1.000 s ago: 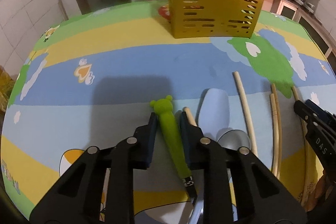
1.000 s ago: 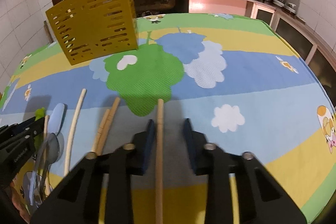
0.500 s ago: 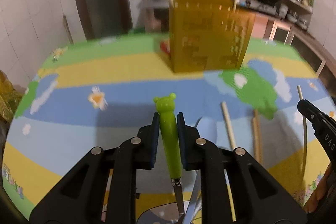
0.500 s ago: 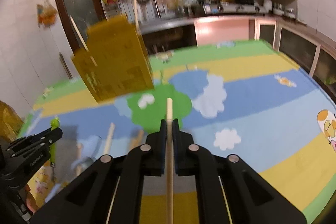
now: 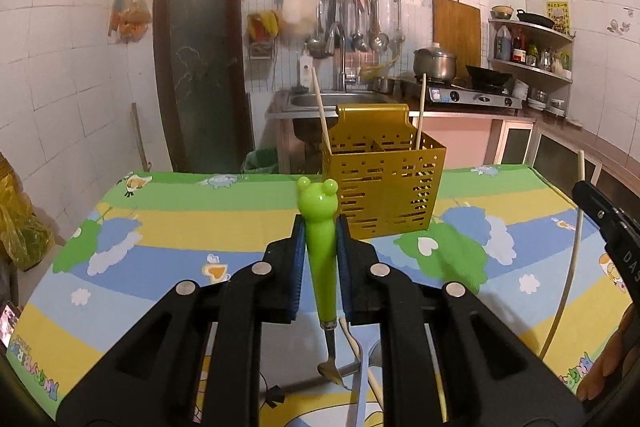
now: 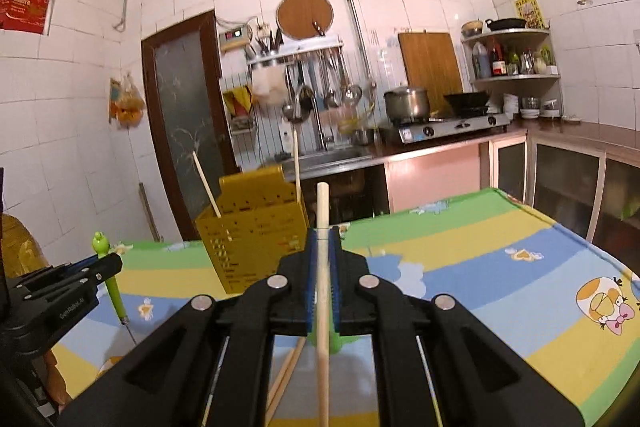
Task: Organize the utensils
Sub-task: 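Carry the chopstick with the right tool while the left tool carries the green utensil into the holder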
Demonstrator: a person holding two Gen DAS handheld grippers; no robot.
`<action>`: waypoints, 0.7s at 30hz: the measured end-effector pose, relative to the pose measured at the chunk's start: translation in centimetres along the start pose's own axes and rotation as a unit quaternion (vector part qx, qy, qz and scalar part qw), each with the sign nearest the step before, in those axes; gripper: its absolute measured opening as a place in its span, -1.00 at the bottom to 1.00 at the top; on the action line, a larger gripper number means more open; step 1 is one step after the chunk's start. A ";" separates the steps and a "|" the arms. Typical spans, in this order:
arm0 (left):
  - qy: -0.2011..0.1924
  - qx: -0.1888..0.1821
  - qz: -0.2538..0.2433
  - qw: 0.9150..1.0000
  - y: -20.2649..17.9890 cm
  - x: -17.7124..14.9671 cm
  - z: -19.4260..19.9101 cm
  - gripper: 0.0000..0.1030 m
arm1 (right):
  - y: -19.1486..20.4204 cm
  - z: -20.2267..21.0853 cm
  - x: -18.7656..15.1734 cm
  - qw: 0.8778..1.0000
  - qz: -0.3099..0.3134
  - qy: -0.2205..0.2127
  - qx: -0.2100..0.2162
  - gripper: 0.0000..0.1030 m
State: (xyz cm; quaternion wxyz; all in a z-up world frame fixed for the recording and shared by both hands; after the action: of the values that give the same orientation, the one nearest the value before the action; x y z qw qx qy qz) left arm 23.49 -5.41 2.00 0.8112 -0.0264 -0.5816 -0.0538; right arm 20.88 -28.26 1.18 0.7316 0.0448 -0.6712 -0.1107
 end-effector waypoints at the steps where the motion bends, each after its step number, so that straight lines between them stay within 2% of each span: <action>1: 0.000 -0.001 -0.001 1.000 0.0 0.0 0.0 -0.73 | -0.1 0.0 0.1 1.000 -0.001 -0.003 0.000 -0.88; 13: -0.028 -0.019 0.007 0.999 0.2 2.7 2.3 -0.75 | -0.1 0.5 0.5 1.000 -0.005 -0.012 -0.010 -0.88; 21: -0.046 -0.021 -0.004 0.999 0.3 7.0 1.3 -0.75 | 1.0 -2.1 4.7 0.999 0.006 -0.037 0.000 -0.88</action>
State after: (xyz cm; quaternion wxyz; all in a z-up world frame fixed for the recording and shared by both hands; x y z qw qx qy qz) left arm 24.49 -5.37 9.06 0.7827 -0.0434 -0.6172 -0.0678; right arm 23.39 -28.51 5.80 0.7072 0.0364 -0.6978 -0.1078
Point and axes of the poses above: each gripper's, at about its wrist camera, not at the fingertips, and z roughly against the way its jaws point, y to its left, x to its top, the point moved 9 cm from there along -z, roughly the way its jaws point, and after that the axes turned 6 degrees about -y, right-handed, at the moved point
